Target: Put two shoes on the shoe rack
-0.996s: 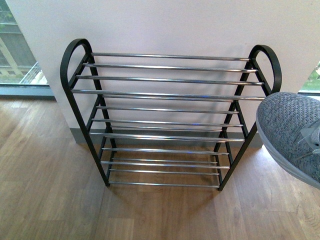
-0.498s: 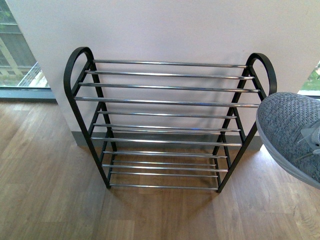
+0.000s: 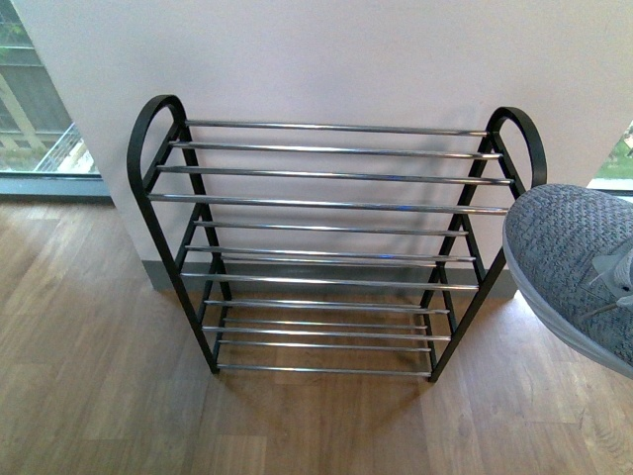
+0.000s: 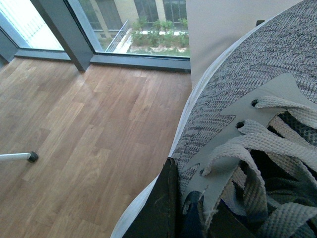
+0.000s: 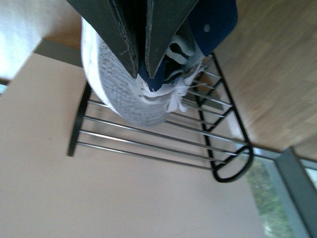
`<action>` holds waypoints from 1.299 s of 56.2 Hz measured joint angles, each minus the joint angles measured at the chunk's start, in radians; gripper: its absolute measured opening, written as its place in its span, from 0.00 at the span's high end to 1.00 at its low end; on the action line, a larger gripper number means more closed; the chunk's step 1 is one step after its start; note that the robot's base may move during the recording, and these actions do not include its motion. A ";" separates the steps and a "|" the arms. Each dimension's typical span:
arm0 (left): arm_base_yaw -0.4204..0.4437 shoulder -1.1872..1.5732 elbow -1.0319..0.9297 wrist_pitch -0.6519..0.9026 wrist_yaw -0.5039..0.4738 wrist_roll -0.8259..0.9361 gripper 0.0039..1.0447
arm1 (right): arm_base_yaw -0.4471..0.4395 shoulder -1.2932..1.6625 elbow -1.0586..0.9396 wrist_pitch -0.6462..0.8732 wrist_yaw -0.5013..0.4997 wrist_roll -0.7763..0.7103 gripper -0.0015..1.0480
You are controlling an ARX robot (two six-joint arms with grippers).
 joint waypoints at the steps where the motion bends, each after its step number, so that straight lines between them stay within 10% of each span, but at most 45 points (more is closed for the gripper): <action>1: 0.000 0.000 0.000 0.000 0.000 0.000 0.99 | 0.014 0.002 0.000 -0.005 -0.009 0.000 0.98; 23: 0.000 0.000 0.000 0.000 0.000 0.000 0.99 | 0.287 0.418 0.063 0.329 0.287 -0.004 0.98; 73: 0.000 0.001 0.000 0.000 0.001 0.000 0.99 | 0.231 0.613 0.092 0.419 0.266 0.016 0.98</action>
